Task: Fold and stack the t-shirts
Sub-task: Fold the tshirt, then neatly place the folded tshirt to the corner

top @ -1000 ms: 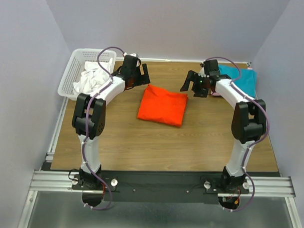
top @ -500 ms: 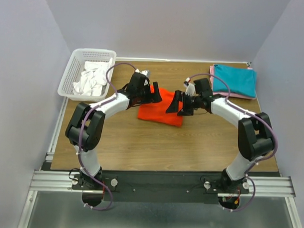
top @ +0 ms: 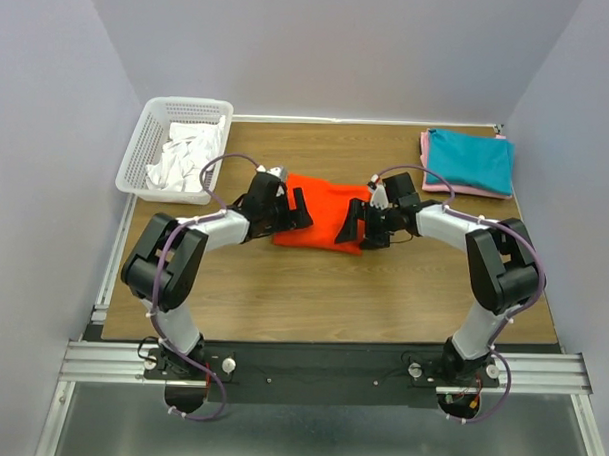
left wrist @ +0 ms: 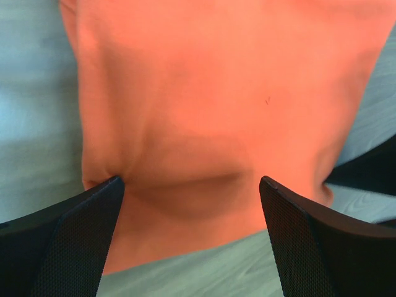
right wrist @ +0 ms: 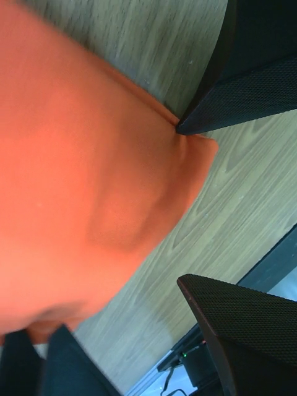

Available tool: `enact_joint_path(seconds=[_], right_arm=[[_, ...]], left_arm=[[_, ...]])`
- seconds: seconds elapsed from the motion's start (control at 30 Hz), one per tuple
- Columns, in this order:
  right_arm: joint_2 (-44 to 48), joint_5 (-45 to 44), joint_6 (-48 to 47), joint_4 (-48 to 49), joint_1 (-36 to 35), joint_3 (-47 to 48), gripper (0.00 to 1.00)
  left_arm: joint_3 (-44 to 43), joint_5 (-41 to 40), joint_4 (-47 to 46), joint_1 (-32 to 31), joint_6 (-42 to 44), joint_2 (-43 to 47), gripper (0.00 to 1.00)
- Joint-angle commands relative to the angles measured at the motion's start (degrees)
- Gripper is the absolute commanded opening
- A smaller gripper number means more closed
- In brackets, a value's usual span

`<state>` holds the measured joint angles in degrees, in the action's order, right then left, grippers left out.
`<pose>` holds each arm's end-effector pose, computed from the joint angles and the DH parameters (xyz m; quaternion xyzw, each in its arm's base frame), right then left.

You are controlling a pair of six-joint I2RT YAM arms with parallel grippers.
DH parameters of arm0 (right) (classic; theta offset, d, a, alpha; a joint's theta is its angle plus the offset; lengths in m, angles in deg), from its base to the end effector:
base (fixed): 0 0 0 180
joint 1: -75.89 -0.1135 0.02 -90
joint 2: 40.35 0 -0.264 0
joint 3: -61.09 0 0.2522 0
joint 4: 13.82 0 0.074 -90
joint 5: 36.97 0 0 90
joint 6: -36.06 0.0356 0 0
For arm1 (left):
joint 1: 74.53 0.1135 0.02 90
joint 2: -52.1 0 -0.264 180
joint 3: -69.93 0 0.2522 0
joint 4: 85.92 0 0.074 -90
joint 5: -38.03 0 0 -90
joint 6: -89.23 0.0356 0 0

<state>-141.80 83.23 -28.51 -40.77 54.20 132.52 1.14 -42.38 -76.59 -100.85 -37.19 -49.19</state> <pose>0.3166 0.1452 0.1582 -0.0438 0.9276 0.3386 0.1517 0.3251 -0.1675 0.1641 -0.0461 0.9092 -0.2769 0.3075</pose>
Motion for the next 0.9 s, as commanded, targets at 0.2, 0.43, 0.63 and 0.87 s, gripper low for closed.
enact_joint_path(seconds=[0.2,0.43,0.63,0.87], right_arm=[[11.95,-7.95,-1.79,-0.61,-0.02,-0.81,1.00],[13.84,-19.81,-2.32,-1.84,0.16,3.41,1.00],[4.69,-17.01,-3.98,-3.07,0.16,11.66,0.99],[-4.18,-19.21,-4.25,-4.12,0.07,15.28,0.82]], left_arm=[[7.66,-4.65,6.62,-0.04,-1.37,15.24,0.98],[2.29,-18.19,17.08,0.40,-0.49,30.60,0.98],[3.43,-28.56,24.09,1.98,-3.90,38.27,0.98],[7.82,-30.77,26.66,3.21,-6.29,43.55,0.98]])
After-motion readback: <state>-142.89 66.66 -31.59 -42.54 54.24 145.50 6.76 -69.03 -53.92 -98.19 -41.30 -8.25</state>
